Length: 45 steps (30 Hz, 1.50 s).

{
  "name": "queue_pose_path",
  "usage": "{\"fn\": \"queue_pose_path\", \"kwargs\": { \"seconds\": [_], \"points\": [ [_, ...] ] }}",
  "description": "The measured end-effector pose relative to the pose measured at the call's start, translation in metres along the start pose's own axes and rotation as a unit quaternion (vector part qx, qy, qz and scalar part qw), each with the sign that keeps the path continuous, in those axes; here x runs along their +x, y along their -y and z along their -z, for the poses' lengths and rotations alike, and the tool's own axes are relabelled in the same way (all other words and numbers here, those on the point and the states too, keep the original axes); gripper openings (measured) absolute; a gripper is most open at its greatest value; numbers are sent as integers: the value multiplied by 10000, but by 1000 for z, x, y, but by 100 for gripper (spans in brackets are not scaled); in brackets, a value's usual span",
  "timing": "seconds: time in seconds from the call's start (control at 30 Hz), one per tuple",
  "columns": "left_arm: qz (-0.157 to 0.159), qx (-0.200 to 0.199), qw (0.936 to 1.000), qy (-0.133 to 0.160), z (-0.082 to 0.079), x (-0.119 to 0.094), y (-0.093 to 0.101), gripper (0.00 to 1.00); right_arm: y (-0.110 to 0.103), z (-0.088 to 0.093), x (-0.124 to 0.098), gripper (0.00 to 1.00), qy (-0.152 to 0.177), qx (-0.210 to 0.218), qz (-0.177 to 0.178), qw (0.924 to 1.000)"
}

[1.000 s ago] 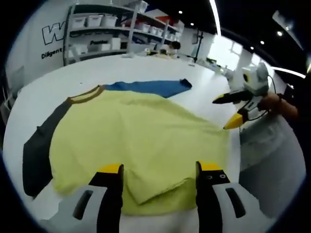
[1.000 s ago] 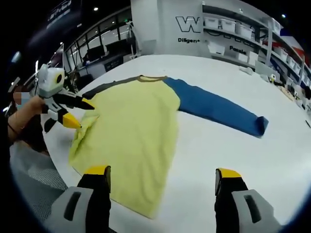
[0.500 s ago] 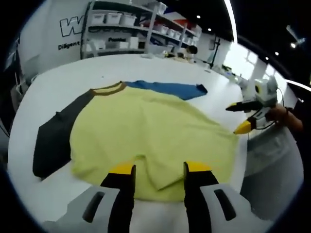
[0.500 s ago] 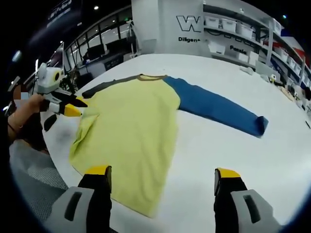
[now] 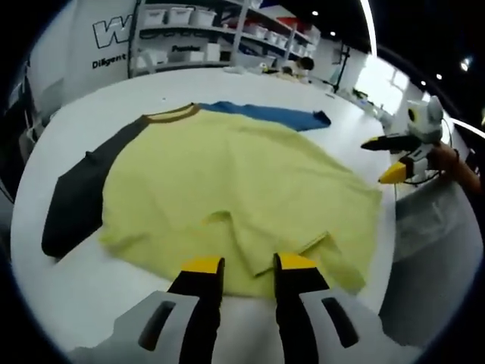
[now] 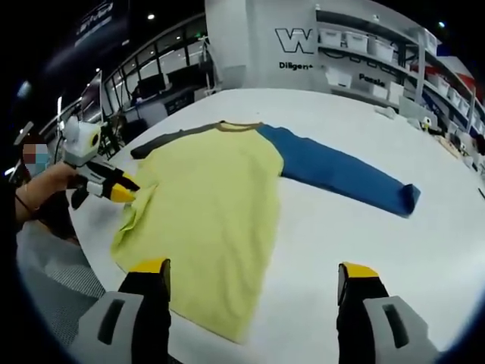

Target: Fold the garment on the visible template until the final outline fits inside the template.

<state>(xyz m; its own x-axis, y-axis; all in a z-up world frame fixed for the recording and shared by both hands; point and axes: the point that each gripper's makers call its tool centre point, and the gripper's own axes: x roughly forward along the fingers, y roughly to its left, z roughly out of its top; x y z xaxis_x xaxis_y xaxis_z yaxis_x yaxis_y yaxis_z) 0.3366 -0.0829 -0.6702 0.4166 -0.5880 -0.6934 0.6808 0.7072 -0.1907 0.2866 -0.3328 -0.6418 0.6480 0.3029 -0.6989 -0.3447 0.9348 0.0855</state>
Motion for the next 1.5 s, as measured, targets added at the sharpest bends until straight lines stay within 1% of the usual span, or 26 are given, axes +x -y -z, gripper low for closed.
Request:
{"fn": "queue_pose_path", "kwargs": {
  "seconds": [0.13,0.3,0.43,0.5,0.67,0.77,0.9,1.1,1.27,1.37,1.43,1.5],
  "points": [
    [16,6,10000,17,-2,1,1,21,0,0,0,90,2,-12,-8,10000],
    [48,130,9999,-43,1,3,6,12,-1,-2,0,91,57,64,-64,9999],
    [48,171,9998,-75,2,3,7,3,-4,-2,0,93,69,106,-150,9998],
    [76,138,9999,-63,2,2,8,1,-6,-2,0,93,53,66,-194,9998],
    [82,66,9999,-17,1,-8,10,1,-12,-3,0,95,81,64,-315,9995],
    [67,62,10000,26,2,-21,12,1,-13,-3,0,95,67,50,-342,9994],
    [28,-172,9998,112,6,-36,12,1,-14,-3,1,95,79,36,-355,9993],
    [-113,-286,9995,89,21,-57,13,1,-13,-2,0,95,53,1,-333,9994],
    [-231,-362,9991,0,38,-68,16,1,-14,-2,0,95,38,-17,-334,9994],
    [-243,-453,9987,-40,47,-75,19,1,-15,-1,0,95,25,-18,-342,9994],
    [-284,-440,9986,-100,55,-80,18,1,-15,-1,0,95,20,-23,-347,9994],
    [-420,-361,9983,-202,63,-84,14,1,-15,0,0,95,1,-21,-356,9994]
  ]
}}
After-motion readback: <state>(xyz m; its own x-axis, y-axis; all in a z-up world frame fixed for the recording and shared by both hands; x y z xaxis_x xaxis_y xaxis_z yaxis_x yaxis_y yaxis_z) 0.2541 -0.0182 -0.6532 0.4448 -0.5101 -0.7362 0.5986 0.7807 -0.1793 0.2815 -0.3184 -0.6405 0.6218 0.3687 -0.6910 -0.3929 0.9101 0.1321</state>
